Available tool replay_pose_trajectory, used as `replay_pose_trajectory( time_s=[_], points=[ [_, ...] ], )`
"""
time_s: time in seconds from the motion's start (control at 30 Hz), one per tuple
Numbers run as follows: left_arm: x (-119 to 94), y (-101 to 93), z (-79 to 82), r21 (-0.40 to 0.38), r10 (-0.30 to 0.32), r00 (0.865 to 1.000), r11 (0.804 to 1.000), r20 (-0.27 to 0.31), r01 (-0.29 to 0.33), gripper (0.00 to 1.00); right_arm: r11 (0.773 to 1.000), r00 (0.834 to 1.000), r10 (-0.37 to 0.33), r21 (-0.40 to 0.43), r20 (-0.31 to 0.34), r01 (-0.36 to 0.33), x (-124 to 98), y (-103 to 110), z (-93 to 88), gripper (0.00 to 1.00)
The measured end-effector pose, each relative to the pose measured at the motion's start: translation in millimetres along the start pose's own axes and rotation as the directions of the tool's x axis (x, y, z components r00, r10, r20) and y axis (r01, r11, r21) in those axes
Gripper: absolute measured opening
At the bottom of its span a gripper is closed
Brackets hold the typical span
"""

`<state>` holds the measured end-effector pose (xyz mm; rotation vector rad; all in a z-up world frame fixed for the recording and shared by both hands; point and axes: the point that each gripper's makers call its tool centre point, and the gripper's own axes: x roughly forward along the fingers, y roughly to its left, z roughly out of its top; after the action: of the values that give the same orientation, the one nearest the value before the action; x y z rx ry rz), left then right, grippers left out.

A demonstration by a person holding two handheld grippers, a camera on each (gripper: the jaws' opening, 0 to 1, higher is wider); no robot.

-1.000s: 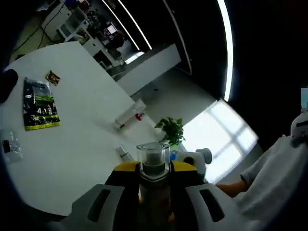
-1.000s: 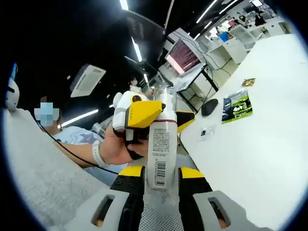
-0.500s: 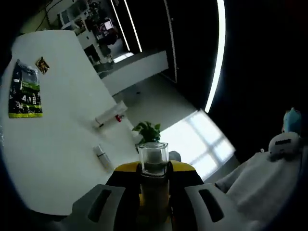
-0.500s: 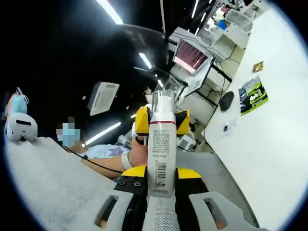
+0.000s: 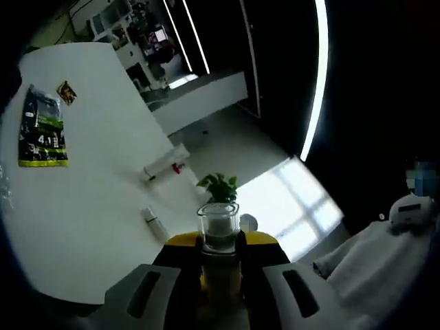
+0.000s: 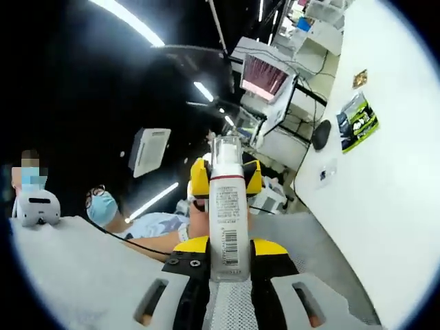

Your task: Arrange the skincare products in the storage area until every visible bottle or jar stands upright without overlapping.

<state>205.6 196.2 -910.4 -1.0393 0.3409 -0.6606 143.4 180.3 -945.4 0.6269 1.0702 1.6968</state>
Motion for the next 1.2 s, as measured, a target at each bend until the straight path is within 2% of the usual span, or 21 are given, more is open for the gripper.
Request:
replay_pose_trajectory(
  time_s=[0.07,0.13,0.2,0.23,0.3,0.33,0.4,0.47,0.53,0.6,0.63,0.67,0.73,0.77,0.8,0.83,0.93,1.0,1.03,1.13,1.2],
  points=[
    [0.9,9.2,-1.5,0.019,0.055,0.998,0.998,-0.008,-0.054,0.16,0.993,0.998,-0.07,-0.095,-0.002,0.07,-1.0,-8.5,0.7,0.14],
    [2.5,16.9,-4.4,0.048,0.103,0.995,0.994,-0.021,-0.101,0.16,0.976,0.99,-0.139,-0.173,-0.02,0.134,-1.3,-16.9,-0.9,0.15],
    [3.5,26.8,-8.6,0.081,0.162,0.986,0.984,-0.039,-0.159,0.16,0.942,0.973,-0.227,-0.261,-0.032,0.211,-1.1,-25.6,-1.4,0.17],
    [3.8,31.1,-9.5,0.099,0.187,0.982,0.978,-0.043,-0.182,0.16,0.911,0.957,-0.289,-0.311,-0.018,0.27,-1.5,-32.4,1.4,0.2],
    [4.9,35.1,-14.7,0.121,0.24,0.969,0.965,-0.055,-0.232,0.16,0.872,0.937,-0.35,-0.366,-0.004,0.325,1.1,-35.6,4.4,0.28],
    [5.1,37.6,-15.2,0.135,0.257,0.965,0.959,-0.054,-0.248,0.16,0.862,0.93,-0.367,-0.378,-0.008,0.337,2.8,-35.9,4.2,0.29],
    [3.9,45.3,-15.4,0.175,0.312,0.949,0.938,-0.045,-0.3,0.16,0.829,0.909,-0.417,-0.417,-0.017,0.372,7.1,-39.3,4.1,0.25],
    [3.0,49.4,-14.9,0.183,0.345,0.938,0.925,-0.035,-0.333,0.16,0.783,0.875,-0.482,-0.464,-0.033,0.414,8.3,-45.9,3.2,0.24],
    [0.2,56.5,-11.3,0.221,0.395,0.919,0.896,-0.008,-0.384,0.16,0.736,0.851,-0.524,-0.51,-0.015,0.445,11.8,-48.3,7.1,0.24],
    [-0.7,60.1,-11.5,0.236,0.425,0.905,0.88,-0.001,-0.413,0.16,0.707,0.828,-0.56,-0.525,-0.007,0.474,17.6,-52.8,10.2,0.23],
    [-1.8,63.6,-10.7,0.256,0.452,0.892,0.861,0.01,-0.439,0.16,0.699,0.823,-0.567,-0.532,-0.006,0.478,19.3,-54.5,11.7,0.23],
    [-1.2,64.2,-12.0,0.259,0.456,0.89,0.859,0.007,-0.442,0.16,0.686,0.812,-0.584,-0.542,-0.011,0.486,20.8,-59.4,13.4,0.21],
    [-1.4,66.6,-13.0,0.268,0.472,0.881,0.848,0.006,-0.457,0.16,0.686,0.809,-0.588,-0.542,-0.021,0.485,24.5,-67.1,16.2,0.19],
    [-1.6,67.2,-12.8,0.268,0.474,0.881,0.848,0.007,-0.458,0.16,0.695,0.808,-0.589,-0.529,-0.03,0.487,25.1,-68.9,17.2,0.16],
    [-4.4,70.1,-10.5,0.277,0.493,0.87,0.834,0.019,-0.478,0.17,0.703,0.806,-0.591,-0.515,-0.039,0.491,25.8,-70.0,17.3,0.16],
    [-5.7,71.0,-7.5,0.275,0.498,0.866,0.829,0.033,-0.487,0.17,0.707,0.809,-0.587,-0.511,-0.035,0.49,28.4,-70.9,19.6,0.16],
    [-9.0,74.7,-3.5,0.264,0.517,0.854,0.818,0.052,-0.511,0.17,0.699,0.799,-0.6,-0.516,-0.046,0.495,32.5,-74.0,20.5,0.15],
    [-9.7,74.6,-1.7,0.25,0.515,0.855,0.822,0.06,-0.512,0.17,0.694,0.795,-0.604,-0.523,-0.051,0.494,34.4,-73.7,20.9,0.16],
    [-9.4,72.7,-0.3,0.243,0.506,0.86,0.828,0.065,-0.505,0.17,0.689,0.793,-0.608,-0.527,-0.045,0.498,35.6,-74.1,22.7,0.16],
    [-10.7,73.3,1.2,0.238,0.502,0.862,0.831,0.07,-0.503,0.17,0.688,0.789,-0.612,-0.526,-0.051,0.5,34.8,-74.7,22.9,0.15],
    [-10.0,70.9,1.3,0.243,0.491,0.868,0.836,0.068,-0.492,0.17,0.674,0.794,-0.606,-0.558,-0.042,0.485,32.6,-73.8,25.4,0.14]
  ],
)
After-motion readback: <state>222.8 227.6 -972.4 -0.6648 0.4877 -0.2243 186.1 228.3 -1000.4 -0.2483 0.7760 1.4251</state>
